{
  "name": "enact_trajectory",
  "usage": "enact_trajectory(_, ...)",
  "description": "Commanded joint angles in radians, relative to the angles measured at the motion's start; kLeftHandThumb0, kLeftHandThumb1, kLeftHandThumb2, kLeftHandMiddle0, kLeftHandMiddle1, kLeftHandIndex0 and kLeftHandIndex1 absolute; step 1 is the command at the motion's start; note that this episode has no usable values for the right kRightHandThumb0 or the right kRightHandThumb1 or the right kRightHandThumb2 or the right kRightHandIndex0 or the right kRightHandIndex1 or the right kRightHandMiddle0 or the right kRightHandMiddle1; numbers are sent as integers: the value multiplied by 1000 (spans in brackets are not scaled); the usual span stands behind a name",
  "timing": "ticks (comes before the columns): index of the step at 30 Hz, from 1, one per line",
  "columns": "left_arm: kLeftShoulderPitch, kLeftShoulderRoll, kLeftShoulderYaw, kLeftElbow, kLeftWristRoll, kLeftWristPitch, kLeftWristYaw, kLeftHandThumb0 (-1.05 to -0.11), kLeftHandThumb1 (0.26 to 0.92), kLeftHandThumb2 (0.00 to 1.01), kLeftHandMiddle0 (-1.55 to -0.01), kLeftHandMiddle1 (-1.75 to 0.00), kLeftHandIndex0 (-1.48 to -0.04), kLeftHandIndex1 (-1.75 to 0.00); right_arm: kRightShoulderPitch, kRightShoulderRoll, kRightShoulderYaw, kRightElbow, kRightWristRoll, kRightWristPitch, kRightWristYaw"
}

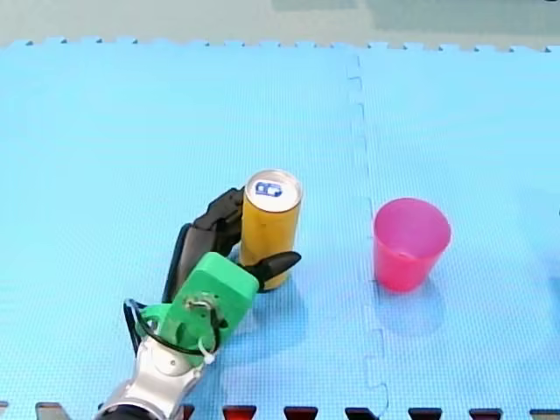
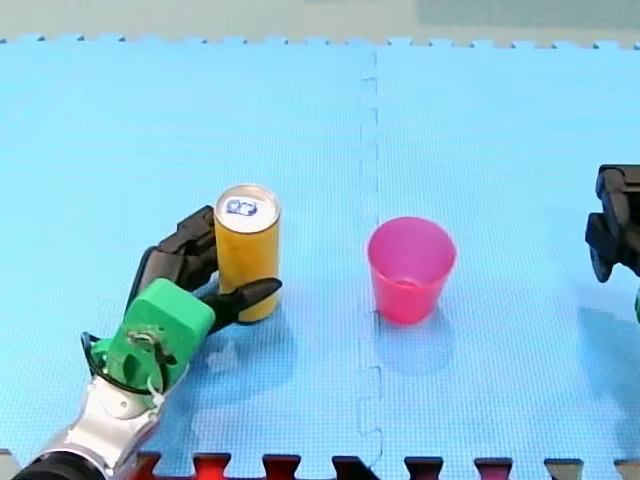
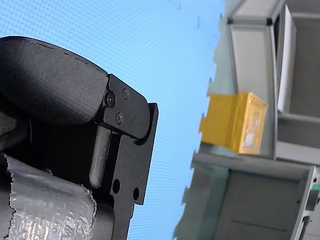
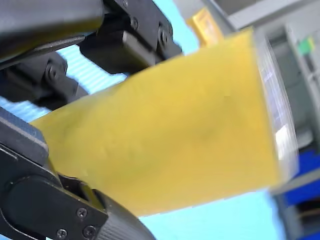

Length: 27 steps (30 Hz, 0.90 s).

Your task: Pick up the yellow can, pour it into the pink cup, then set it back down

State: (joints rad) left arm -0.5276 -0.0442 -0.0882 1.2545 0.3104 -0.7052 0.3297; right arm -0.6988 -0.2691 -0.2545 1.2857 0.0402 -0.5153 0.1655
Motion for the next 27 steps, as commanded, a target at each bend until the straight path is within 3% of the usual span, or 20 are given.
enact_trajectory(1,-8,9,-17,-3,14,12,17,-1048,793,14,-384,-15,-276,-14,-2,-4,-1,-2,3,2,-3)
enact_trajectory(17,-13,19,-46,-8,15,25,28,-1048,824,12,-299,0,-191,0,-9,-2,1,0,3,4,-1)
enact_trajectory(24,-4,-5,21,-21,-99,-36,-94,-1048,804,1,-246,-1,-160,0,-7,-2,6,0,-3,1,-7)
enact_trajectory(27,7,-9,63,-32,-172,-54,-199,-1048,800,2,-257,-8,-157,0,-6,-2,6,0,-4,1,-8)
